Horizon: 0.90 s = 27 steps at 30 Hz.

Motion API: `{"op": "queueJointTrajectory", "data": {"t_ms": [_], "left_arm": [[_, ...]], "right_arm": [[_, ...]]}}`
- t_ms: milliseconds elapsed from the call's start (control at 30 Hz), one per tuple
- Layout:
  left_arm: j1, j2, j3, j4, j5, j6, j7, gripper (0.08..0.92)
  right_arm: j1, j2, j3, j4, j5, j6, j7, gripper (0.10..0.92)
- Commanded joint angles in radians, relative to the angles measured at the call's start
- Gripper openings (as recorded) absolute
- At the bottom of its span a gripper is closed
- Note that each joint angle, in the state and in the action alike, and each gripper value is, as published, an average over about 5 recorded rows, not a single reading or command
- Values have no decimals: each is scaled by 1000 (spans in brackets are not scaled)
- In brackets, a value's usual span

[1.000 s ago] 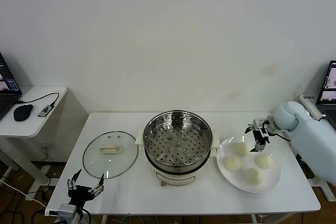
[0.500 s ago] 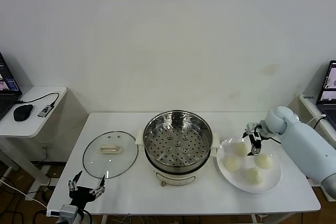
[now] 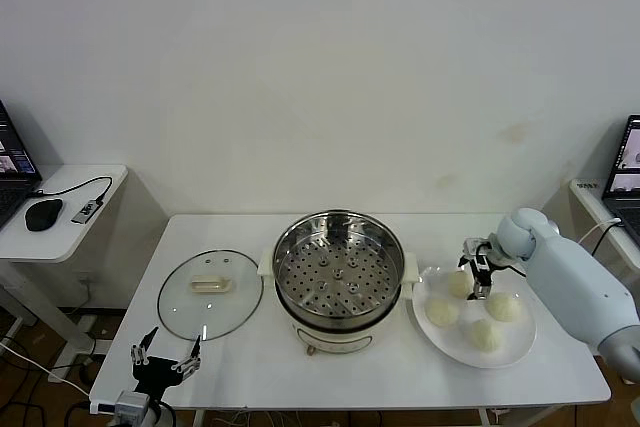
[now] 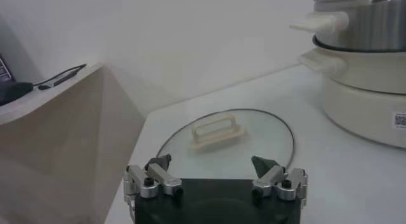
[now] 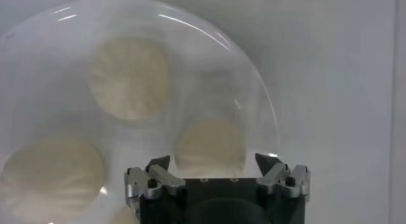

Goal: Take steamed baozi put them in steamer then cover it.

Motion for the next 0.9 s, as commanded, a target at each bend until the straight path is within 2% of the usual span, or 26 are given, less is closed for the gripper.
{"op": "queueJointTrajectory", "data": {"t_ms": [33,167,267,500,667,900], "left_arm": [[-2,0,0,4,1,0,0,823],[-2,1,1,4,2,0,0,823],[-4,0,1,4,2,0,0,823],[-10,4,5,2,2,0,0,823],[-18,4,8,-1,1,1,0,823],[-20,0,9,-13,-7,-2,-6,823]], "right_arm": [[1,5,-3,-10,7,-4,5,756],[5,1,-4,-9,28,-10,5,649],[12,-6,-7,-4,44,-16,5,617],[76,-73,-57,71,157,-42,-9,611],[245,-136,-193,150,278,-71,-32,611],[521,-92,-404,182,422,-104,-88,611]]}}
